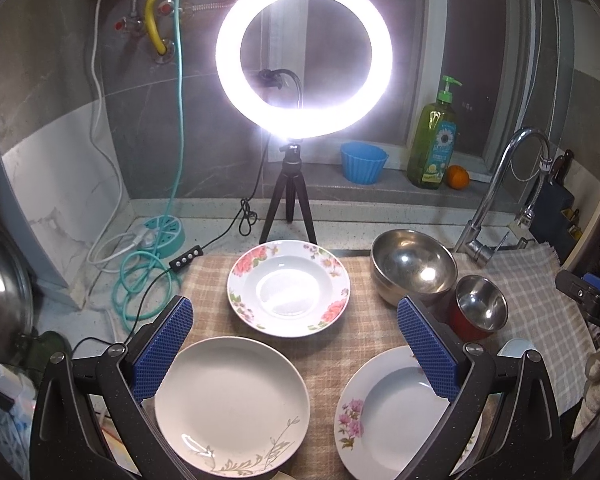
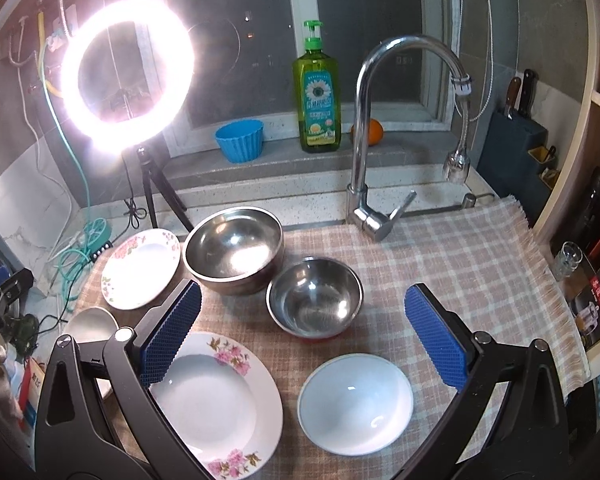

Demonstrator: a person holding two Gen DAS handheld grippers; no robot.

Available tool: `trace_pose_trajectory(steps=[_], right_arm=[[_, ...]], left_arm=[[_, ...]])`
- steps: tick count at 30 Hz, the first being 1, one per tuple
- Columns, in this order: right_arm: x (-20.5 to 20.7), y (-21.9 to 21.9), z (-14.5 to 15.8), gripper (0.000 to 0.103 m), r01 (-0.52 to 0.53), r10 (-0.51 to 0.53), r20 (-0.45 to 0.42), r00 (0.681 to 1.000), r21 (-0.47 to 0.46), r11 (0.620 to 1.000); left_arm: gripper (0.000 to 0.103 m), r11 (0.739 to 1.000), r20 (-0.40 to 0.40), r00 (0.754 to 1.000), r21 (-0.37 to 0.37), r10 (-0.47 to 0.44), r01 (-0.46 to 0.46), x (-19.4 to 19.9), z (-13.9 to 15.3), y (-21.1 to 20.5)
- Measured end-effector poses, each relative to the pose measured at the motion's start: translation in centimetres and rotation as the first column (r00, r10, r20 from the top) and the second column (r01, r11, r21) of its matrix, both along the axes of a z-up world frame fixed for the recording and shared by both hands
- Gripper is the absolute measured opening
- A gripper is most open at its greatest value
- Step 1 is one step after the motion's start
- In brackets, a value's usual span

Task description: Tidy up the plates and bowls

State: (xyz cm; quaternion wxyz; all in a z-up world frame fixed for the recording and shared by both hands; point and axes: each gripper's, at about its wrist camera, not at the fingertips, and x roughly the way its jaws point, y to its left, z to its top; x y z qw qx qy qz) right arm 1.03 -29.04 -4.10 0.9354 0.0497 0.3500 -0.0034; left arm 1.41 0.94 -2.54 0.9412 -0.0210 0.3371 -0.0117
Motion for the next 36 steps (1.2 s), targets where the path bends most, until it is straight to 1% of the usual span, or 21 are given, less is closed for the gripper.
trace_pose_trajectory(steps=[1, 2, 5, 7, 9, 10, 11, 13, 14, 15, 16, 17, 18, 19, 20, 21, 22, 26, 28, 31, 36], right_arm=[[-0.1, -0.1, -0.2, 0.103, -0.002, 0.002, -0.007, 1.000, 0.003, 1.000], [-0.2, -0.3, -0.6, 0.103, -0.005, 0.006, -0.017, 1.000, 0.011, 1.000], [-0.4, -0.7, -1.3, 0.103, -0.008, 0.009, -0.040, 0.999, 0.023, 1.000], [-0.7, -1.0, -1.7, 0.096, -0.015, 0.016, -0.057, 0.998, 0.033, 0.999], [-0.9, -1.2, -2.2, 0.092, -0.025, 0.028, -0.077, 0.997, 0.036, 0.999], [-1.0, -1.3, -2.3, 0.090, -0.031, 0.035, -0.086, 0.996, 0.038, 0.999], [-1.1, -1.3, -2.6, 0.089, -0.038, 0.042, -0.098, 0.994, 0.043, 0.998], [-1.4, -1.3, -3.2, 0.080, -0.050, 0.057, -0.122, 0.991, 0.059, 0.997], [-1.6, -1.3, -3.4, 0.078, -0.056, 0.065, -0.131, 0.989, 0.066, 0.996], [-1.8, -1.2, -3.9, 0.073, -0.070, 0.082, -0.152, 0.985, 0.081, 0.994], [-2.0, -1.1, -4.2, 0.068, -0.080, 0.094, -0.166, 0.982, 0.093, 0.992], [-2.1, -1.1, -4.6, 0.066, -0.093, 0.111, -0.182, 0.977, 0.106, 0.990], [-2.4, -0.9, -5.2, 0.062, -0.106, 0.130, -0.203, 0.971, 0.124, 0.987], [-2.7, -0.8, -5.9, 0.056, -0.121, 0.152, -0.227, 0.962, 0.144, 0.982], [-2.9, -0.6, -6.5, 0.053, -0.132, 0.168, -0.245, 0.955, 0.157, 0.979], [-3.2, -0.3, -7.3, 0.049, -0.146, 0.190, -0.273, 0.943, 0.176, 0.974], [-3.5, -0.1, -7.8, 0.047, -0.152, 0.203, -0.290, 0.935, 0.187, 0.970], [-4.3, 0.2, -10.3, 0.040, -0.159, 0.235, -0.354, 0.905, 0.232, 0.960], [-4.4, 0.2, -11.4, 0.035, -0.149, 0.250, -0.380, 0.890, 0.276, 0.949], [-4.4, 0.2, -12.5, 0.034, -0.136, 0.259, -0.398, 0.880, 0.312, 0.940], [-4.0, 0.7, -13.9, 0.034, -0.129, 0.275, -0.417, 0.866, 0.345, 0.930]], left_arm=[[0.100, 1.000, -0.007, 1.000, 0.002, -0.001, 0.002, 0.0, -0.2, 0.1], [0.096, 1.000, -0.019, 1.000, -0.002, -0.003, 0.003, 0.0, -0.5, 0.2], [0.090, 1.000, -0.055, 0.998, -0.026, -0.008, 0.007, 0.1, -1.4, 0.6], [0.084, 0.999, -0.074, 0.997, -0.037, -0.015, 0.012, 0.0, -1.9, 0.8], [0.082, 0.999, -0.089, 0.996, -0.044, -0.022, 0.018, 0.0, -2.3, 0.8], [0.075, 0.998, -0.097, 0.995, -0.050, -0.029, 0.024, 0.0, -2.5, 0.9], [0.066, 0.998, -0.107, 0.994, -0.056, -0.035, 0.029, 0.0, -2.7, 0.9], [0.059, 0.996, -0.130, 0.990, -0.076, -0.050, 0.040, 0.1, -3.3, 1.0], [0.055, 0.995, -0.141, 0.988, -0.087, -0.056, 0.044, 0.0, -3.6, 1.0], [0.052, 0.994, -0.154, 0.986, -0.098, -0.066, 0.052, 0.0, -3.9, 0.9], [0.047, 0.993, -0.167, 0.983, -0.106, -0.078, 0.061, 0.0, -4.3, 0.9], [0.042, 0.991, -0.178, 0.980, -0.113, -0.090, 0.070, -0.1, -4.7, 0.8], [0.038, 0.989, -0.193, 0.976, -0.124, -0.104, 0.080, -0.2, -5.1, 0.6], [0.033, 0.986, -0.209, 0.971, -0.140, -0.119, 0.090, -0.2, -5.6, 0.5], [0.028, 0.983, -0.224, 0.965, -0.156, -0.133, 0.099, -0.3, -6.0, 0.4], [0.026, 0.979, -0.241, 0.959, -0.173, -0.148, 0.107, -0.4, -6.5, 0.2], [0.023, 0.976, -0.258, 0.953, -0.184, -0.160, 0.114, -0.5, -7.0, 0.0], [0.018, 0.966, -0.321, 0.925, -0.222, -0.203, 0.135, -0.7, -9.0, -0.8], [0.016, 0.961, -0.349, 0.910, -0.237, -0.224, 0.146, -0.8, -9.9, -1.2], [0.016, 0.954, -0.382, 0.892, -0.260, -0.242, 0.148, -0.7, -11.0, -1.5], [0.016, 0.950, -0.413, 0.876, -0.279, -0.251, 0.141, -0.7, -12.2, -1.4]])
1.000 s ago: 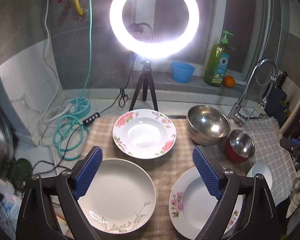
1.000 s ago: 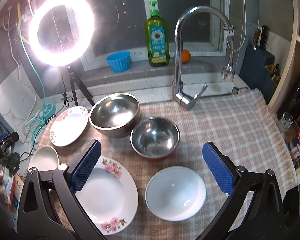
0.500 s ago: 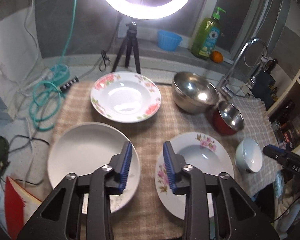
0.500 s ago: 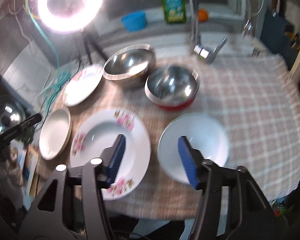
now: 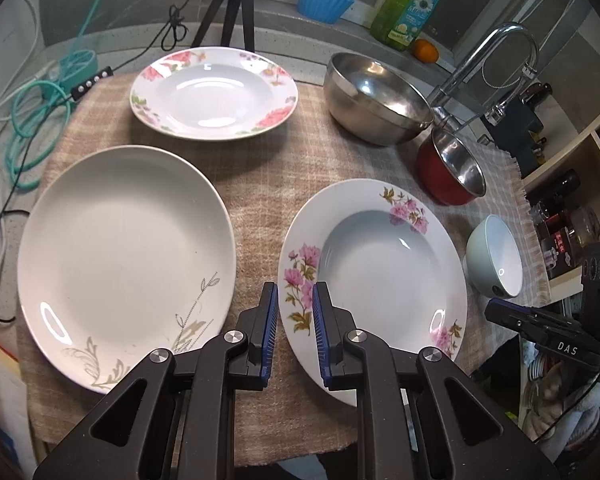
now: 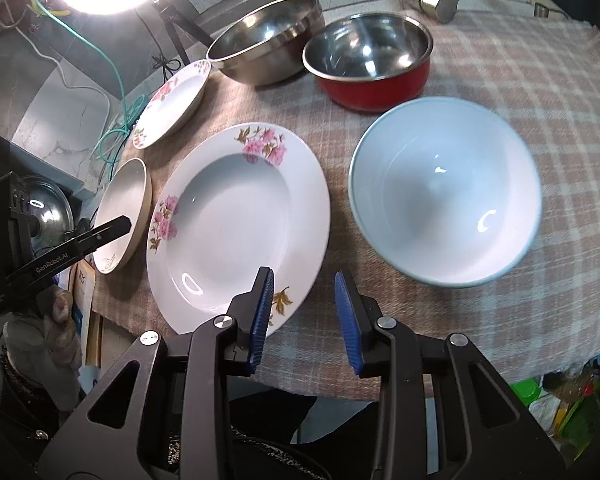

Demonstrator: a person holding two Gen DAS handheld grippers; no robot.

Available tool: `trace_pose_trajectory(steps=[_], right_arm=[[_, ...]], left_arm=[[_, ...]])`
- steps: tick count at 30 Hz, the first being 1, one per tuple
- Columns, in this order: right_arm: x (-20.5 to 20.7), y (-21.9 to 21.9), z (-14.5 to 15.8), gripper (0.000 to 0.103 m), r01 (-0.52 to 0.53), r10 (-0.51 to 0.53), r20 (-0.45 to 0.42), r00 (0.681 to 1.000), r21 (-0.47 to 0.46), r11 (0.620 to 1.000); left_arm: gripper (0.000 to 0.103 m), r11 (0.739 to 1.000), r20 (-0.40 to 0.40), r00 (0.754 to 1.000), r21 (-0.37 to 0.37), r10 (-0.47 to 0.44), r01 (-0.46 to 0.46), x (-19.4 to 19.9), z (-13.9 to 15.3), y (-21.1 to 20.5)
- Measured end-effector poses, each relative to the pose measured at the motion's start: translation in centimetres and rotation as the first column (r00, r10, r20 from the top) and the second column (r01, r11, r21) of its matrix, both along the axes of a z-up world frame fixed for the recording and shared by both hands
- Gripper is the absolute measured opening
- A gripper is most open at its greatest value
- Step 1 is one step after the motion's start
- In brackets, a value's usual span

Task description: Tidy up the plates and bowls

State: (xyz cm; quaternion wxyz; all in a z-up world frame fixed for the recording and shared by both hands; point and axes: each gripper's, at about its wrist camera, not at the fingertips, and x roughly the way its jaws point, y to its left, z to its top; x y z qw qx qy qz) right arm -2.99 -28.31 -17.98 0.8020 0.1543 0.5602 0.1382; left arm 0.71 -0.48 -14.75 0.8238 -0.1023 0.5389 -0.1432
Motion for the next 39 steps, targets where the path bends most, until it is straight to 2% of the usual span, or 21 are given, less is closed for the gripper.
trace_pose_trajectory(steps=[12, 26, 32, 36, 39], right_arm=[[0.8, -0.2, -2.4, 0.033, 0.033, -0.032, -0.048, 0.998, 0.018, 0.999], [1.7, -0.6, -3.7, 0.033, 0.062, -0.056, -0.086, 0.995, 0.078, 0.995], [2.1, -0.1, -3.7, 0.033, 0.063, -0.057, -0.080, 0.995, 0.070, 0.996], [2.2, 0.3, -3.9, 0.024, 0.057, -0.051, -0.084, 0.995, 0.071, 0.996], [2.4, 0.7, -3.8, 0.024, 0.051, -0.047, -0.080, 0.996, 0.054, 0.997]], left_arm=[[0.016, 1.000, -0.047, 0.999, 0.001, -0.005, 0.005, 0.6, -1.7, 0.1], [0.016, 1.000, -0.080, 0.997, -0.021, -0.002, 0.001, 1.7, -2.6, 0.3], [0.016, 1.000, -0.082, 0.996, -0.010, -0.021, 0.020, 2.4, -2.9, 0.1], [0.016, 0.999, -0.083, 0.996, -0.011, -0.043, 0.042, 2.9, -3.0, -0.2], [0.016, 0.999, -0.087, 0.995, -0.011, -0.053, 0.053, 3.0, -3.0, -0.3]])
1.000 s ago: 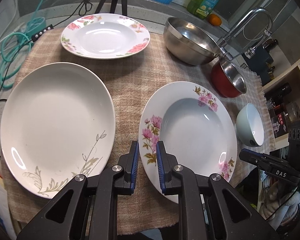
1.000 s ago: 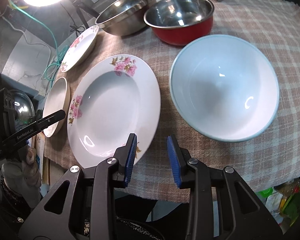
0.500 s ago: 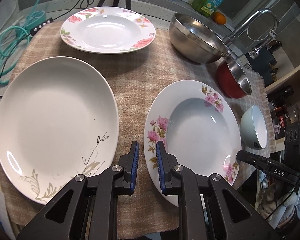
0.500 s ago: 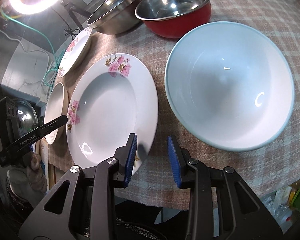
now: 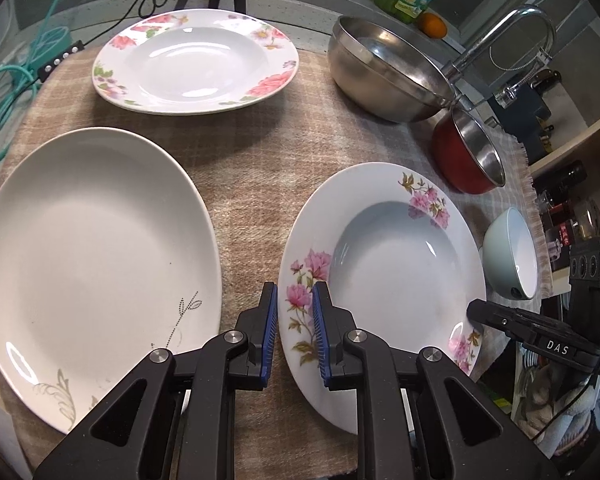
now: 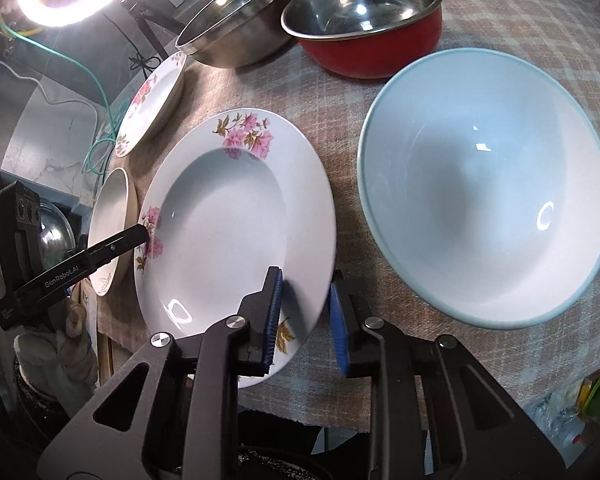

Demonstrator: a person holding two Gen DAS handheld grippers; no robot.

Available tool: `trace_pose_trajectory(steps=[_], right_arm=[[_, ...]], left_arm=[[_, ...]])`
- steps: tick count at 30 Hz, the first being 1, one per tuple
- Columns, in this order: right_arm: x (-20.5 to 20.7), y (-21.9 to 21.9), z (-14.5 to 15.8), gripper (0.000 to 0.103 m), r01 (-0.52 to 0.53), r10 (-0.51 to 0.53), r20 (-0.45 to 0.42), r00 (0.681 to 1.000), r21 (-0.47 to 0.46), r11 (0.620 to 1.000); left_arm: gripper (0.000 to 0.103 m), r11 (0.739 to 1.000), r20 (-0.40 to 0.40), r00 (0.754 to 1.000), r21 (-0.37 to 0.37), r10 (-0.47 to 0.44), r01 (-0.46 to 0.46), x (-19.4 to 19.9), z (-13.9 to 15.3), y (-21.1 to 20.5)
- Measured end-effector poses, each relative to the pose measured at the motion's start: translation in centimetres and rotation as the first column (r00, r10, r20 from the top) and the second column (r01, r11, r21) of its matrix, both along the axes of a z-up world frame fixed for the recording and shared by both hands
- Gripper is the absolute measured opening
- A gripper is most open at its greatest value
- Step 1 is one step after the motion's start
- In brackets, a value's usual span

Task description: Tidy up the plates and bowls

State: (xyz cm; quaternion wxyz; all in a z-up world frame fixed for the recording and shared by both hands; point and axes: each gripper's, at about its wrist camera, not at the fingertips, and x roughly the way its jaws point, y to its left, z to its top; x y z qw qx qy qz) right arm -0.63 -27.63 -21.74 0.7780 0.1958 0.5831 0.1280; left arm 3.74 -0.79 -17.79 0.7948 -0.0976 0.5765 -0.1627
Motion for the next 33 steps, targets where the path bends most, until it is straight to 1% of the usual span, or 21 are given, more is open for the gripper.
trace_pose_trajectory(steps=[10, 24, 33], right_arm=[[0.3, 0.4, 0.1, 0.024, -0.024, 0.023, -0.006, 1.000, -0.023, 0.999], [0.9, 2.1, 0.0, 0.025, -0.092, 0.091, -0.013, 0.996, -0.040, 0.995], [1.1, 2.6, 0.0, 0.025, -0.115, 0.115, -0.014, 0.993, -0.063, 0.991]], left_arm=[[0.016, 1.000, -0.003, 1.000, 0.014, -0.007, 0.007, -0.5, 0.1, -0.2], [0.016, 0.998, -0.019, 0.998, 0.018, 0.066, -0.065, -2.4, 0.2, 1.1], [0.016, 0.997, -0.012, 0.997, 0.025, 0.077, -0.076, -2.9, 0.2, 1.1]])
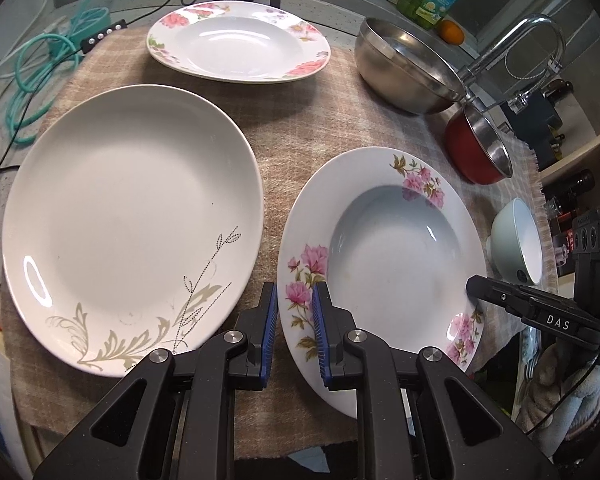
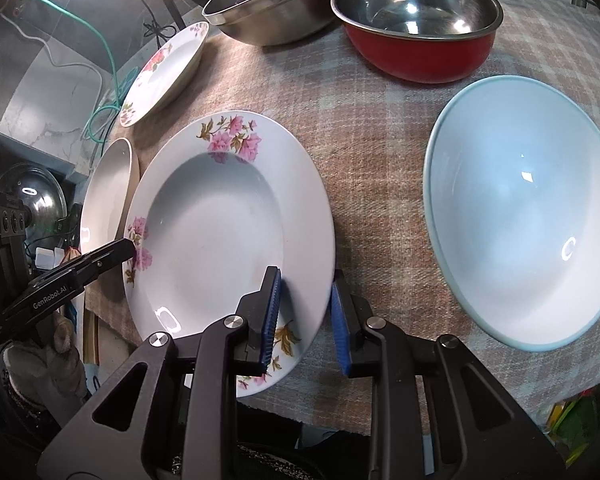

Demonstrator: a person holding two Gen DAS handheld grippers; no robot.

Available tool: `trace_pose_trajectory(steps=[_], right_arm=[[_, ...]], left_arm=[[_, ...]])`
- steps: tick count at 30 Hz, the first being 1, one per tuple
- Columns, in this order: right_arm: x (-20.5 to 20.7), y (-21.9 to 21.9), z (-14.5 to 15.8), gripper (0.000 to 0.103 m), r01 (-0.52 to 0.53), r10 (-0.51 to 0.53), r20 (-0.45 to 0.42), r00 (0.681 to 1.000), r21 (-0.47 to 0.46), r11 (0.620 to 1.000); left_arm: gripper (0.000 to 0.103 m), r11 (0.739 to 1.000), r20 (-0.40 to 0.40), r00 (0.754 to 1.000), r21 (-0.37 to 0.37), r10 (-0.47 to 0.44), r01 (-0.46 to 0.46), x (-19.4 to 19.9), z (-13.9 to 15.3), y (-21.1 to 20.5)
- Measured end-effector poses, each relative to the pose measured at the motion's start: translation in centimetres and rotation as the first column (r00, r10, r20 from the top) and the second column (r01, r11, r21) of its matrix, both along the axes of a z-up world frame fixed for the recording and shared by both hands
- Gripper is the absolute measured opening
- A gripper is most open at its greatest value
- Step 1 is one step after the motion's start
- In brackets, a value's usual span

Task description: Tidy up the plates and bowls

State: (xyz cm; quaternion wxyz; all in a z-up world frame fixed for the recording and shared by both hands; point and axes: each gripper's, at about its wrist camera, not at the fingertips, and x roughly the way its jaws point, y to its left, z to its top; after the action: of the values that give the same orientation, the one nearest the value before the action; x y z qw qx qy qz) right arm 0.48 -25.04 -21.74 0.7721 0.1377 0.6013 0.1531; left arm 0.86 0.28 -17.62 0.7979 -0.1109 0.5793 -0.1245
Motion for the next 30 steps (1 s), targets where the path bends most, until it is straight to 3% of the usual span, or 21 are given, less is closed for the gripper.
trace_pose_trajectory(steps=[8, 18, 20, 22, 30], right_arm=[[-0.4, 0.1, 0.9, 0.026, -0.012, 0.014, 0.034, 0.999, -0.059, 0.998], [-1.0, 0.1, 4.3, 0.027, -0.005, 0.019, 0.136, 0.990, -0.098, 0.995], [-0.9, 0.5, 5.0, 0.034, -0.021, 0.037, 0.163, 0.986, -0.102, 0.995], [-1.0, 1.1, 5.9, 0.050, -0.038, 0.056, 0.203, 0.977, -0.094, 0.995], [0.3, 3.6, 8.2, 0.051, -0.058, 0.063, 0.310, 0.949, -0.027, 0.998]], left_arm=[[0.016, 1.000, 0.040, 0.999, 0.025, -0.001, 0.000, -0.3, 1.0, 0.3], [0.016, 1.000, 0.093, 0.995, 0.007, 0.023, -0.023, -0.9, 3.1, 1.7], [0.016, 1.000, 0.104, 0.994, 0.007, 0.029, -0.030, -0.9, 3.4, 2.1], [0.016, 0.999, 0.117, 0.992, 0.015, 0.040, -0.042, -0.8, 3.9, 2.7], [0.016, 0.995, 0.155, 0.984, 0.031, 0.087, -0.093, 0.3, 5.2, 5.2]])
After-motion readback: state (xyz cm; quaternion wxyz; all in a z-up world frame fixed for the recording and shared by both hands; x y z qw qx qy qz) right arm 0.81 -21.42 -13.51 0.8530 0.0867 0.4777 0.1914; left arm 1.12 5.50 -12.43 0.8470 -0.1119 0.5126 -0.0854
